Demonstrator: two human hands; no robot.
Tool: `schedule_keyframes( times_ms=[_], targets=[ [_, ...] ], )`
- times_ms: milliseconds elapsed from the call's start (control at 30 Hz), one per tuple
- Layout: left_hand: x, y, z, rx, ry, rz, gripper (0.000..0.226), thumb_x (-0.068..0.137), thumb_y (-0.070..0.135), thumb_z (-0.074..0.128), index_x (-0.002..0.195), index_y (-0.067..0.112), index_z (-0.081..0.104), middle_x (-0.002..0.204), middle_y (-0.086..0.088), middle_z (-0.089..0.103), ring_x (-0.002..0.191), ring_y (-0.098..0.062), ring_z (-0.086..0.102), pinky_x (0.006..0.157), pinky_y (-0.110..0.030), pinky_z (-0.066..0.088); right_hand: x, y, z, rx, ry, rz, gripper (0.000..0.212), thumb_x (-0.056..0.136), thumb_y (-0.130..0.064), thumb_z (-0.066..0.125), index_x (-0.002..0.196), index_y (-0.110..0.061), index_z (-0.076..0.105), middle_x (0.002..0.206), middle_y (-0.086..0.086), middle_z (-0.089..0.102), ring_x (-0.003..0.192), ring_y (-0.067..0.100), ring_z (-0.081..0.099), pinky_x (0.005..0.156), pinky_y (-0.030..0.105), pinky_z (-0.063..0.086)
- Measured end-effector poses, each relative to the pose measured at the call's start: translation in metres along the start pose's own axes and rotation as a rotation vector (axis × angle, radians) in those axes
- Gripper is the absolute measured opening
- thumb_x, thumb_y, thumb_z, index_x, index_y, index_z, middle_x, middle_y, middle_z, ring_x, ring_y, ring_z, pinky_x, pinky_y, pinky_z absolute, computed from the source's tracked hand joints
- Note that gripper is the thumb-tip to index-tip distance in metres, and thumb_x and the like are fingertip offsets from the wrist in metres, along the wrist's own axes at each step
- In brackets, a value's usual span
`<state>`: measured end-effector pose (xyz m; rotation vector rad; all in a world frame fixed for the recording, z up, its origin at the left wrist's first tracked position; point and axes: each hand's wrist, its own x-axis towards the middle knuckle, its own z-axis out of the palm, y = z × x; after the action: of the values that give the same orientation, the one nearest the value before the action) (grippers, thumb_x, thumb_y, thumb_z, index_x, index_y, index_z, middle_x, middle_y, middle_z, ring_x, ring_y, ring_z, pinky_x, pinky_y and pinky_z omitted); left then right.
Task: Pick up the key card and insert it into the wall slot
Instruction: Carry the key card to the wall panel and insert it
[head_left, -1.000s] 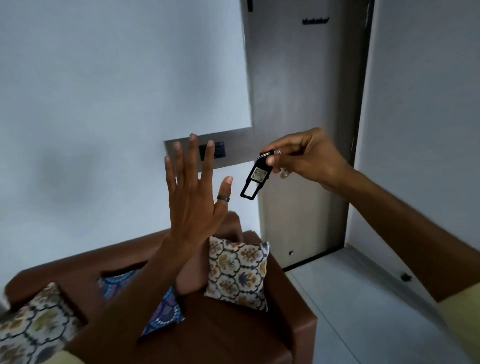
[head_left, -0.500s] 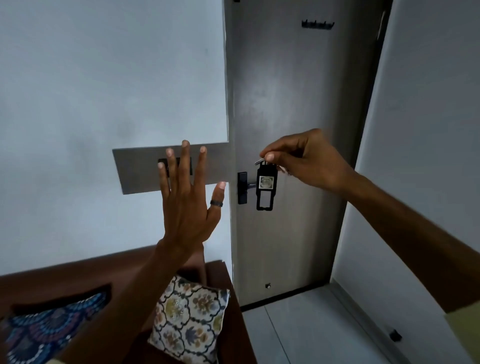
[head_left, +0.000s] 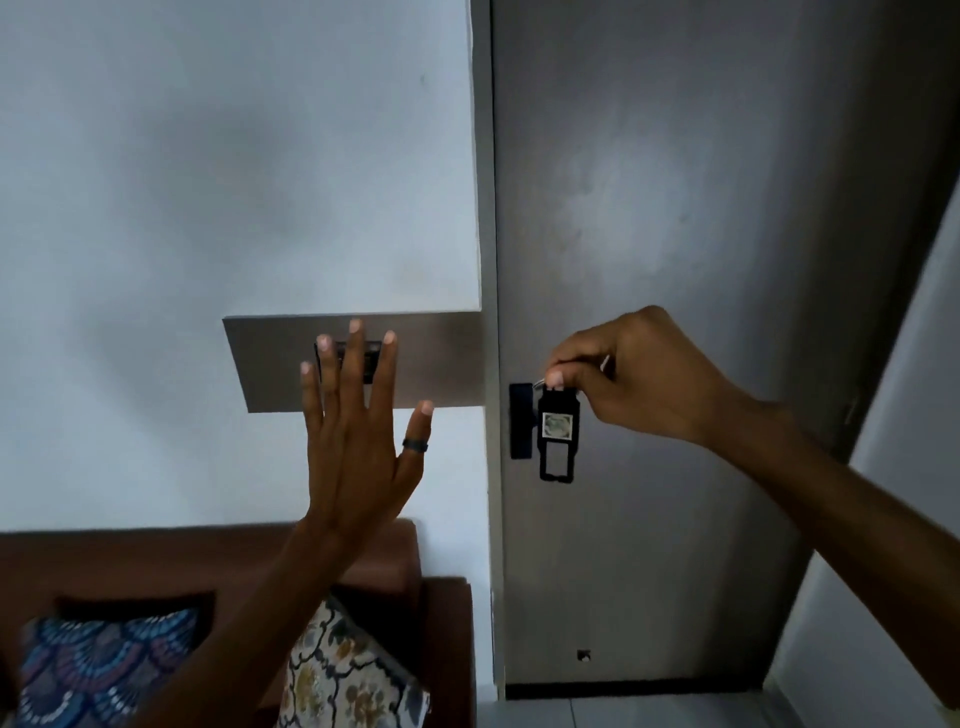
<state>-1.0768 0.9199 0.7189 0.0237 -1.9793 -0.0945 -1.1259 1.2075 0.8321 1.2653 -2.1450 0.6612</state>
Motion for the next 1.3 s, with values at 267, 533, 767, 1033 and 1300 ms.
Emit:
schedule_keyframes(
  times_ms=[267, 533, 767, 1033, 1300],
  targets=[
    [-0.017, -0.012, 0.057, 0.135, -0.057, -0.118, 0.073, 0.109, 0.052, 0.04, 0.171, 0.016, 0.025, 0.181, -0.012, 0.005, 0.168, -0.033, -0.008, 0.136, -0.056, 0.001, 0.044, 0.091, 0.037, 0.207, -0.028, -0.004, 0.006, 0.087, -0.014, 0.081, 0.087, -0.019, 0.084, 0.073, -0.025, 0.07, 0.066, 0.009, 0.073, 0.065, 0.015, 0.056],
    [-0.008, -0.091, 0.131, 0.191, -0.041, -0.195, 0.073, 0.11, 0.049, 0.042, 0.171, 0.015, 0.023, 0.181, -0.012, 0.005, 0.168, -0.036, -0.005, 0.136, -0.058, 0.005, 0.132, 0.138, 0.127, 0.269, -0.059, -0.071, 0.007, 0.086, -0.015, 0.082, 0.085, -0.022, 0.084, 0.074, -0.007, 0.08, 0.059, 0.016, 0.072, 0.064, 0.033, 0.059],
    [0.004, -0.208, 0.21, 0.209, 0.001, -0.227, 0.072, 0.11, 0.046, 0.045, 0.17, 0.011, 0.026, 0.18, -0.015, 0.012, 0.168, -0.037, -0.001, 0.135, -0.059, 0.01, 0.235, 0.143, 0.232, 0.277, -0.112, -0.087, 0.01, 0.086, -0.013, 0.079, 0.083, -0.023, 0.083, 0.065, -0.016, 0.075, 0.063, 0.013, 0.069, 0.063, 0.02, 0.052],
    [0.017, -0.328, 0.276, 0.219, -0.031, -0.155, 0.067, 0.111, 0.038, 0.042, 0.17, 0.012, 0.025, 0.178, -0.017, 0.017, 0.168, -0.029, -0.003, 0.135, -0.058, 0.013, 0.297, 0.147, 0.32, 0.241, 0.057, -0.114, 0.009, 0.09, -0.016, 0.076, 0.088, -0.02, 0.083, 0.076, -0.022, 0.07, 0.063, 0.003, 0.066, 0.066, 0.008, 0.047],
    [0.047, -0.389, 0.308, 0.217, -0.009, -0.098, 0.066, 0.113, 0.041, 0.036, 0.169, 0.007, 0.027, 0.176, -0.022, 0.019, 0.166, -0.037, 0.009, 0.136, -0.057, 0.013, 0.321, 0.15, 0.361, 0.22, 0.202, -0.192, 0.011, 0.095, -0.013, 0.072, 0.089, -0.014, 0.081, 0.078, -0.002, 0.079, 0.062, 0.014, 0.067, 0.063, 0.028, 0.054]
  ],
)
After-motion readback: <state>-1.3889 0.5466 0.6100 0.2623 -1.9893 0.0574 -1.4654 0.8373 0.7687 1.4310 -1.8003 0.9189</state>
